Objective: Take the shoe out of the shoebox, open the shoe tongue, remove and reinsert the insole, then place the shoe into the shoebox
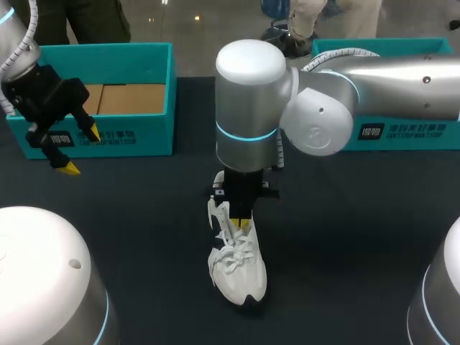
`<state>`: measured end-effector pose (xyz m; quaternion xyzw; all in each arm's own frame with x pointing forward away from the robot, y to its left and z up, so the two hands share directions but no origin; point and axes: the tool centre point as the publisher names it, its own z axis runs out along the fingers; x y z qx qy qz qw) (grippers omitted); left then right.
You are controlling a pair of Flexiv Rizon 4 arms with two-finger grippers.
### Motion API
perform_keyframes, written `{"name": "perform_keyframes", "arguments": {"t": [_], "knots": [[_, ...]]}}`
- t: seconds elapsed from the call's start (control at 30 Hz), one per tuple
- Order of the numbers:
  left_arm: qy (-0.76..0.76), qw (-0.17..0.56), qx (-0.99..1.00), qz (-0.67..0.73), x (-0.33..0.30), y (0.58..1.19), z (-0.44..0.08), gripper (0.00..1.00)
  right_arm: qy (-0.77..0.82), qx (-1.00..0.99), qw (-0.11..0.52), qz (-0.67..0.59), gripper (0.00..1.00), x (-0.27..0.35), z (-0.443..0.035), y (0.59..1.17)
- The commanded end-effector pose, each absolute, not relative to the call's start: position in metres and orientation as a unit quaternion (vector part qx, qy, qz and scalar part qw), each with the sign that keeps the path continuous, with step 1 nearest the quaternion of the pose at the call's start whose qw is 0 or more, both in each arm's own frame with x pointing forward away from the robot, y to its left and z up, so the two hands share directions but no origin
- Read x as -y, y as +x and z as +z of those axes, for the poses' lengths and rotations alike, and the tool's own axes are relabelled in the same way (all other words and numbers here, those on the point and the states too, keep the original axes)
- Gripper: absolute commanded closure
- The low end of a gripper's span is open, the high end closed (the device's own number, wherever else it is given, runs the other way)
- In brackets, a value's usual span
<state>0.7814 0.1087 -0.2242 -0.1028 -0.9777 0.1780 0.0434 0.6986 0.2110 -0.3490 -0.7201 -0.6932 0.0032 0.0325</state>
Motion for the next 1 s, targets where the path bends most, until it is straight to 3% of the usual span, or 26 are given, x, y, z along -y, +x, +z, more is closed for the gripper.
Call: {"name": "perform_keyframes", "arguments": {"t": [0.03, 0.73, 1.0], "knots": [[-0.103, 0.043, 0.978, 0.177, -0.109, 0.781, -0.224, 0.00, -0.719, 0.694, 0.035, 0.003, 1.00, -0.212, -0.352, 0.699], [-0.103, 0.043, 0.978, 0.177, -0.109, 0.781, -0.224, 0.00, -0.699, 0.715, 0.008, -0.024, 1.00, -0.211, -0.305, 0.699], [-0.103, 0.043, 0.978, 0.177, -0.109, 0.781, -0.224, 0.00, -0.520, 0.851, 0.002, -0.078, 1.00, -0.214, -0.295, 0.727]]}}
